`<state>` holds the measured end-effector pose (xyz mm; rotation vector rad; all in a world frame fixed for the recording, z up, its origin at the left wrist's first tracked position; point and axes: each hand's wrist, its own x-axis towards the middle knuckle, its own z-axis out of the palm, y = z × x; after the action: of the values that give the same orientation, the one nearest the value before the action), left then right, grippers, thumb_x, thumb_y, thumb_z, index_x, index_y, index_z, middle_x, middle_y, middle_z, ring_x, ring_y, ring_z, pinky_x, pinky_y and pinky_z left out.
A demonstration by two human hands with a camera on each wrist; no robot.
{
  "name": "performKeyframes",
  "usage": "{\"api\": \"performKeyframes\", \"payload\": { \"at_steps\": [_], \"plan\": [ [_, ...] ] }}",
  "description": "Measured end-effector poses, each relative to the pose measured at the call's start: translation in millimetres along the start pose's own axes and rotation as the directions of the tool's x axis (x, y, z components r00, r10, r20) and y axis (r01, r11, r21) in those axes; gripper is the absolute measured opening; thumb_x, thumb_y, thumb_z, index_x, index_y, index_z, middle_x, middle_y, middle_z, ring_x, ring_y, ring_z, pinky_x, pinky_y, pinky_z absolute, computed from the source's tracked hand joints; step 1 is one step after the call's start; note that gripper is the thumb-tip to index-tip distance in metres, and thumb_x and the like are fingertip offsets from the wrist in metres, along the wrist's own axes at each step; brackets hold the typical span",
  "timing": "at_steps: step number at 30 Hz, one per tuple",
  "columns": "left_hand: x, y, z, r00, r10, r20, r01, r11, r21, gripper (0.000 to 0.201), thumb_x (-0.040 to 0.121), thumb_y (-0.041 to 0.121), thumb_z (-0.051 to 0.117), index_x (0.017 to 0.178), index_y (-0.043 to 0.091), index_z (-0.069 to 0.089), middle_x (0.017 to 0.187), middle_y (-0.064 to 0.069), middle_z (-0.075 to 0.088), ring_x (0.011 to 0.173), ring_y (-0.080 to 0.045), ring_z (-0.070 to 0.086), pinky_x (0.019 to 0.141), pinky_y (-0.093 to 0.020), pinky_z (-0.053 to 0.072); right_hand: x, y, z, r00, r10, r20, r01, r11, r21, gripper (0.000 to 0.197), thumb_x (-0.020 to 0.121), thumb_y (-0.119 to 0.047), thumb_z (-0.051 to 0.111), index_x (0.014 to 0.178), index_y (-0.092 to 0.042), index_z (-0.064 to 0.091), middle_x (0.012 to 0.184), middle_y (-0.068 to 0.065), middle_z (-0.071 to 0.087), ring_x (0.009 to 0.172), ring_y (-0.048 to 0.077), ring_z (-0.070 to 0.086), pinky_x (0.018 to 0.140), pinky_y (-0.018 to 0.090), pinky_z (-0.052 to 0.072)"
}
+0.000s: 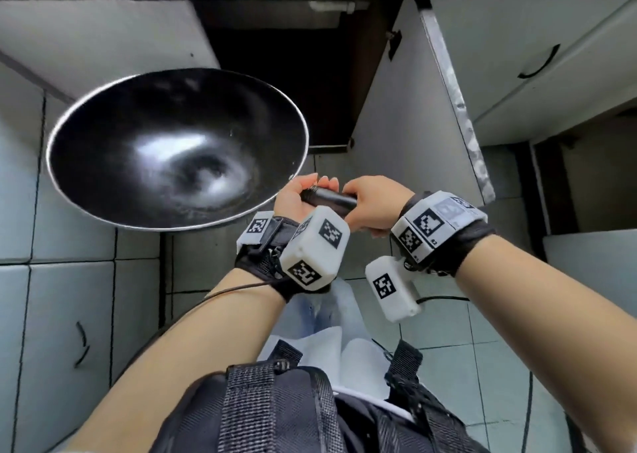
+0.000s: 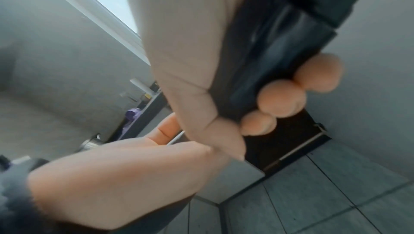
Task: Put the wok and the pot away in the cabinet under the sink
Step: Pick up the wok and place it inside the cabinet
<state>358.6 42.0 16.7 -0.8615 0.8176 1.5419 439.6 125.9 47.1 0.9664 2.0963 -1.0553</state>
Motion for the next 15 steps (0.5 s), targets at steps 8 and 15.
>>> {"api": "performKeyframes", "payload": {
  "at_steps": [8, 15],
  "plan": [
    [64, 12, -3, 0.933, -0.344, -0.1, 0.354, 0.844, 0.402, 0.021, 0.092, 0.015, 0.042, 0.075, 0.006, 0.049, 0.078, -0.009, 0.049, 0.069, -0.023, 0.053, 0.074, -0.033, 0.043, 47, 23, 13, 0.935, 0.332, 0.125, -0.351, 0.917, 0.191, 0.011, 0.076, -0.011, 0.059, 0.067, -0.009, 0.052, 0.03, -0.004, 0.046, 0.021, 0.01, 0.039, 0.031, 0.01, 0.031],
    [155, 65, 4, 0.911, -0.411, -0.038, 0.353, 0.728, 0.588, 0.036, 0.094, 0.019, 0.036, 0.086, -0.008, 0.058, 0.077, -0.02, 0.068, 0.052, -0.03, 0.069, 0.071, -0.04, 0.044, 155, 27, 20, 0.876, 0.45, 0.173, -0.472, 0.724, 0.504, 0.011, 0.076, -0.008, 0.063, 0.073, -0.007, 0.053, 0.054, 0.01, 0.052, 0.035, 0.02, 0.049, 0.042, 0.02, 0.042]
  ]
}}
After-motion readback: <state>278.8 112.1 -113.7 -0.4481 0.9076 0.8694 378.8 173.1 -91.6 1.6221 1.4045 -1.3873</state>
